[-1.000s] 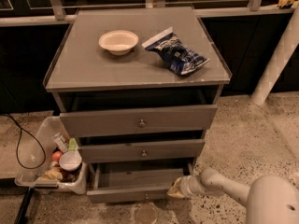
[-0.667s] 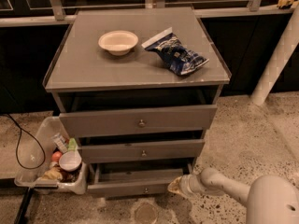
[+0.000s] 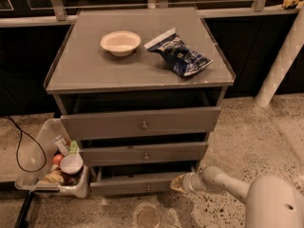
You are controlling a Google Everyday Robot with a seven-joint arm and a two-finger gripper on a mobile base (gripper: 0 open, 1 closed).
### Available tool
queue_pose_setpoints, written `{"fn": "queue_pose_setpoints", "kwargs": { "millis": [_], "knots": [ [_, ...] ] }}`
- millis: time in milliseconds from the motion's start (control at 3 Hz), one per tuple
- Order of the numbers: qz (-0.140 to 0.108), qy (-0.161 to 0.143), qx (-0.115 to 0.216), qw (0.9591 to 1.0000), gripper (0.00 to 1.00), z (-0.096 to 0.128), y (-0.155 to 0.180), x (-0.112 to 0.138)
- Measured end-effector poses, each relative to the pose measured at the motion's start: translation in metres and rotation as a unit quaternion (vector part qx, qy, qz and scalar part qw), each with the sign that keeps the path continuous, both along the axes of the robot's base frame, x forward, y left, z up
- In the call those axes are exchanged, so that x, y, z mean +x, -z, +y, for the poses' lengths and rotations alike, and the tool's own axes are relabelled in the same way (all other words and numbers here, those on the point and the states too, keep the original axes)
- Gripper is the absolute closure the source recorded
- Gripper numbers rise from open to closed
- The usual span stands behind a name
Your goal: Close bottom drawer
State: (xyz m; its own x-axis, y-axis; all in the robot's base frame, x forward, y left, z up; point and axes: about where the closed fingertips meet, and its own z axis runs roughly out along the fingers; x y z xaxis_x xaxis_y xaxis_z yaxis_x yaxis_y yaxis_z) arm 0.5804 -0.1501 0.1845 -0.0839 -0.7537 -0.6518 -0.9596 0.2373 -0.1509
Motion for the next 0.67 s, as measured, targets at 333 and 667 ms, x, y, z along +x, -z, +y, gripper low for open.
{"fn": "queue_pose_setpoints", "kwargs": {
  "millis": [333,667],
  "knots": [
    [0.000,0.000,0.000,1.0000,0.57,0.0000,0.0000,0.0000],
    [0.000,0.000,0.000,1.0000,0.34,0.0001,0.0000,0.0000]
  ]
}}
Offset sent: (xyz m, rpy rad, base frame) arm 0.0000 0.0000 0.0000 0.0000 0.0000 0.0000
